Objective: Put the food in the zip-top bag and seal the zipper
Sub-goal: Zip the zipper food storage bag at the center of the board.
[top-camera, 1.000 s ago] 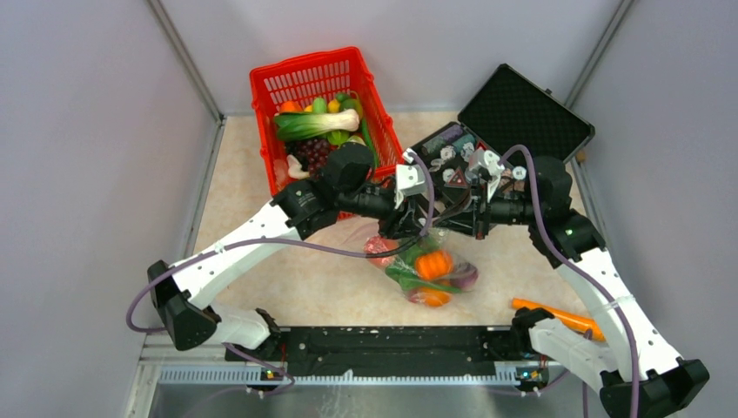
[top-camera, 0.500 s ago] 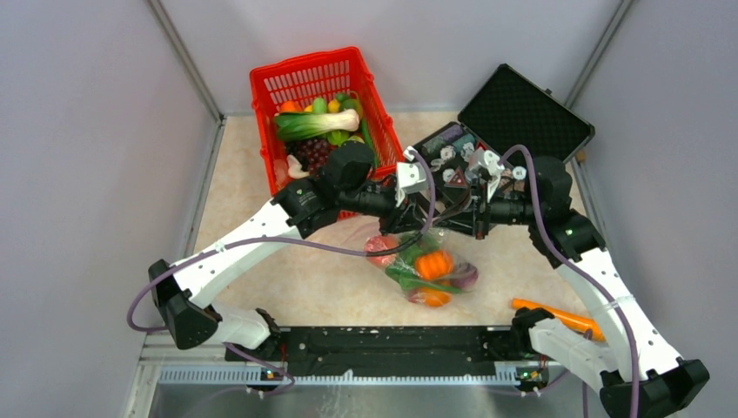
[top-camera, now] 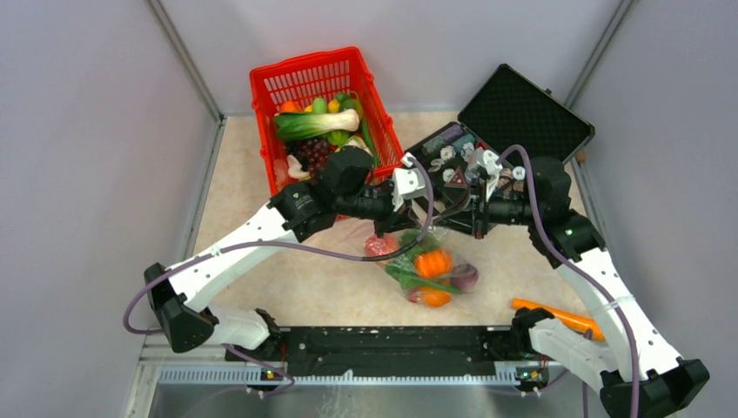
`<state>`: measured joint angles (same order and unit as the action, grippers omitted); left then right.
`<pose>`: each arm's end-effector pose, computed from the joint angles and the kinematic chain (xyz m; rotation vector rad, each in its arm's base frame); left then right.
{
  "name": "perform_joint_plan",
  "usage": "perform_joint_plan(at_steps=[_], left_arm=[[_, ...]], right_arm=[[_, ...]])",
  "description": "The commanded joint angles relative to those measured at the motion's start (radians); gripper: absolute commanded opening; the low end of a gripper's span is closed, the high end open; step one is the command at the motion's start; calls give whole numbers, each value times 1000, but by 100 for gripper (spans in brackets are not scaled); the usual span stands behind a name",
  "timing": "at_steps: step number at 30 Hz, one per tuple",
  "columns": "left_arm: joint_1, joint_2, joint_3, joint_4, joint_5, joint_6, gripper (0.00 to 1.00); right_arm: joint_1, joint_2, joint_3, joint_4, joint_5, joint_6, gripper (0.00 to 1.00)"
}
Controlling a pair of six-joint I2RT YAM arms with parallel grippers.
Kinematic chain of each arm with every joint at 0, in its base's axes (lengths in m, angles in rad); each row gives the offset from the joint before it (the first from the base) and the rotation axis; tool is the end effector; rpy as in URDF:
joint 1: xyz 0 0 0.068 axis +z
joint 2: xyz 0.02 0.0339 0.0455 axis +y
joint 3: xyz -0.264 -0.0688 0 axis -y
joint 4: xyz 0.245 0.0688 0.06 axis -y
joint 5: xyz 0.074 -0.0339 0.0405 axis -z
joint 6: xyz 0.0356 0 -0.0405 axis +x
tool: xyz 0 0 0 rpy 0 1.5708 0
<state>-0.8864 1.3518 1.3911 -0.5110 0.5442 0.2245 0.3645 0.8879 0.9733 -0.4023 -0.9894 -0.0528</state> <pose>0.1742 -0.2427 0.3933 1.3966 1.5773 -0.9613 0.1588 0.0924 0.3698 -1.0386 1.5811 1.1371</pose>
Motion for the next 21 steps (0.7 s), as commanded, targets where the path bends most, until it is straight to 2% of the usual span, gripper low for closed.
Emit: perform_joint_plan(at_steps=[1,12,21], left_arm=[[5,-57,-28,-78,-68,41,3],[40,-126,-100,-98,-106,48,3],[56,-147,-99,-103,-92,43,3]], right_arm=[[5,-23,33,3,9,-22,0],[5,-37,28,-2,22,-22,0],[5,-49,30,7,44,-12,0]])
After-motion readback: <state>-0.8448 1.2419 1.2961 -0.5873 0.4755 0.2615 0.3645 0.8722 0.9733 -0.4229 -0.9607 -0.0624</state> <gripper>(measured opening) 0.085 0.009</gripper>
